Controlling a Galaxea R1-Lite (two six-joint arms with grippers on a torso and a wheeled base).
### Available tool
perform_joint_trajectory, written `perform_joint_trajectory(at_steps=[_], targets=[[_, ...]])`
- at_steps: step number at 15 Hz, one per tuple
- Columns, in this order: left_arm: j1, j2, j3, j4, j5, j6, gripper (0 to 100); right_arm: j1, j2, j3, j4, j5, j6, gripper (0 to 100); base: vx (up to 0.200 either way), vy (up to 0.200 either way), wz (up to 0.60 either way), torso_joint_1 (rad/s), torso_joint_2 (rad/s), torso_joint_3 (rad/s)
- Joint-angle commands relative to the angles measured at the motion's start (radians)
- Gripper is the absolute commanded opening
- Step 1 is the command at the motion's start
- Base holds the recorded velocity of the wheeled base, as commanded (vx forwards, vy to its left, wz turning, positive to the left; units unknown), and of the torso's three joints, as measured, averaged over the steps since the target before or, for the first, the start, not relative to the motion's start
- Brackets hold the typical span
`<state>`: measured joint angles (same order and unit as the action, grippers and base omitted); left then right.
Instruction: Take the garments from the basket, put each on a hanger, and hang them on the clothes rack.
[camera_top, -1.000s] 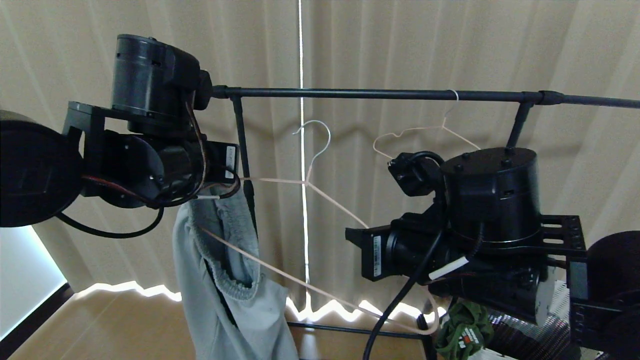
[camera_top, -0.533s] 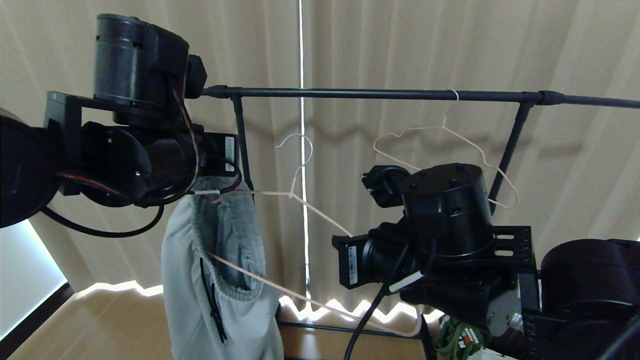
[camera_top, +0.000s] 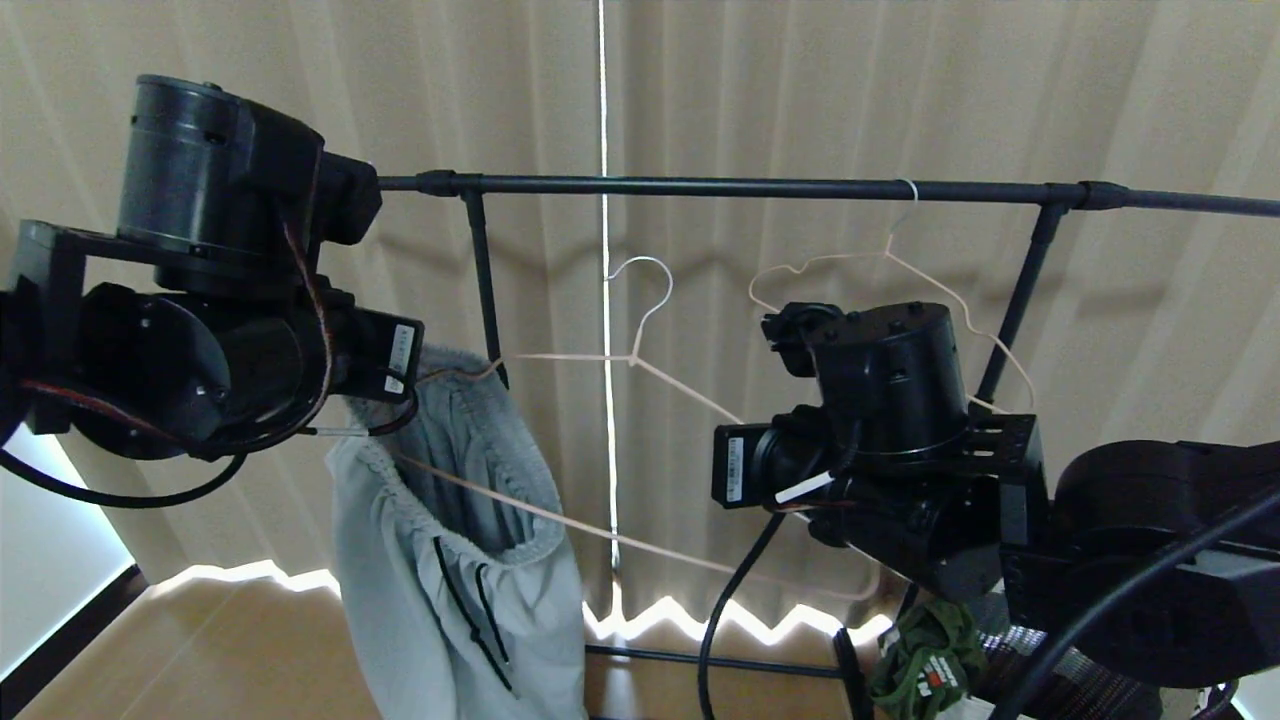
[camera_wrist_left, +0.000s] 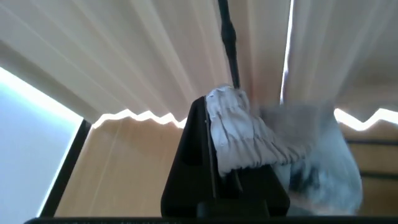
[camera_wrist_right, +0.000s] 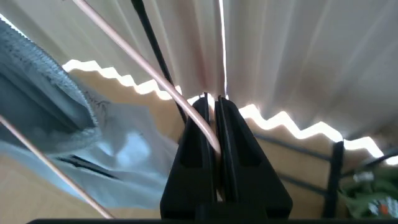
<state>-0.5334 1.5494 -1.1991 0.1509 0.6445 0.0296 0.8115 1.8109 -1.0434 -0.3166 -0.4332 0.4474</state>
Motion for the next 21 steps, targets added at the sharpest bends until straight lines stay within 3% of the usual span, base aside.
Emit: perform_joint_trajectory(at_steps=[1,6,12,15,18,21], targets=[[-0.014,-0.011,0.004,0.007,0.0,-0.002,0,-0.003,0.033,-0.015,-0.038,-0.01,-0.003,0,0.0,0.0,0.0,0.0,0.0,0.0],[-0.066,0.031,-0.083,0.004,0.0,-0.069,0,0.026,0.039,-0.007,-0.065,-0.009,-0.023,0,0.0,0.0,0.0,0.0,0.0,0.0],[-0.106,0.035,-0.12,-0.004,-0.14,-0.051,0,0.061,0.054,-0.003,-0.122,-0.001,-0.07,0,0.0,0.0,0.0,0.0,0.0,0.0],[-0.128,0.063,-0.137,-0.091,-0.189,-0.036,0,0.075,0.085,0.003,-0.188,0.001,-0.101,0,0.0,0.0,0.0,0.0,0.0,0.0],[-0.123,0.072,-0.137,-0.143,-0.192,0.023,0,0.087,0.084,0.019,-0.191,0.001,-0.102,0,0.0,0.0,0.0,0.0,0.0,0.0],[-0.143,0.058,-0.088,-0.137,-0.193,0.032,0,0.087,0.082,0.028,-0.249,0.001,-0.116,0,0.0,0.0,0.0,0.0,0.0,0.0]])
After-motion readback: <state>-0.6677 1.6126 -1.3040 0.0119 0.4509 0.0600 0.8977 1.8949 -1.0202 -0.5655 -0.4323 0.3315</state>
